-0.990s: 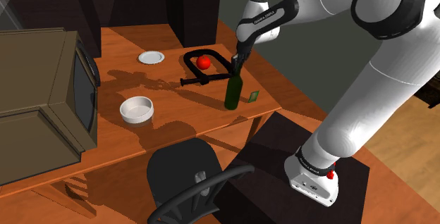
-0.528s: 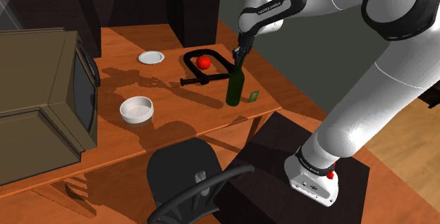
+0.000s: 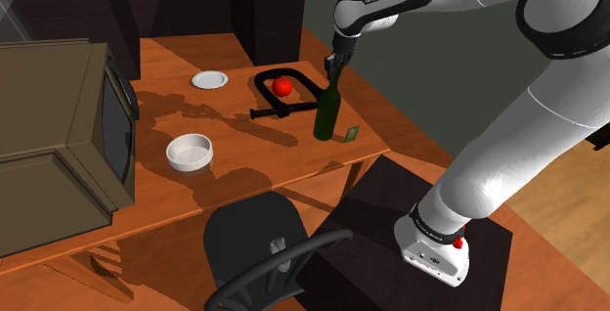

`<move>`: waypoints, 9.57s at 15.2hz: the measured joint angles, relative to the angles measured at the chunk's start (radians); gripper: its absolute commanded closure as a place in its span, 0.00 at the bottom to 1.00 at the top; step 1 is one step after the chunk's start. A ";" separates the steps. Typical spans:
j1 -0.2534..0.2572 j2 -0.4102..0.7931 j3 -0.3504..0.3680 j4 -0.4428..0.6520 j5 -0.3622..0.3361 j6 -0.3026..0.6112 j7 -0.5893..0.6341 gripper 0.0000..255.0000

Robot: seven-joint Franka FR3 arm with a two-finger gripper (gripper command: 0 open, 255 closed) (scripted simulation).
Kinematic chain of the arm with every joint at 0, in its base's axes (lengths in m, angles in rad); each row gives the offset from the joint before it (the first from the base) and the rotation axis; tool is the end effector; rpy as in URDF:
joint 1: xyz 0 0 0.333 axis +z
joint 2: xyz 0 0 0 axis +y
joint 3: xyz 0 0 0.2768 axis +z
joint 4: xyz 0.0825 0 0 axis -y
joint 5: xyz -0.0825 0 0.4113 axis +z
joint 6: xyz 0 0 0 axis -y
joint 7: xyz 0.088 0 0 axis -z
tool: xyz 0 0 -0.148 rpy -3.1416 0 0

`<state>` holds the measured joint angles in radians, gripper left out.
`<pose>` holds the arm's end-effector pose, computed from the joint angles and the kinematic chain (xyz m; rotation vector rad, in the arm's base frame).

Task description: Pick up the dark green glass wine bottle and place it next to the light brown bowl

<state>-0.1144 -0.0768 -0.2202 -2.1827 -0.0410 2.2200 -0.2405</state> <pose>0.5293 -0.1866 0.3385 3.0871 -0.1104 0.1591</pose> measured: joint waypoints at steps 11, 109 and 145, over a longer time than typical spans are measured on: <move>0.002 -0.045 0.005 0.103 -0.008 -0.147 0.005 1.00; 0.437 0.711 0.304 0.970 -0.104 -0.304 0.745 1.00; 0.439 0.709 0.304 0.901 -0.108 -0.238 0.757 0.00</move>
<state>0.3247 0.6320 0.0841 -1.2814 -0.1488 1.9820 0.5168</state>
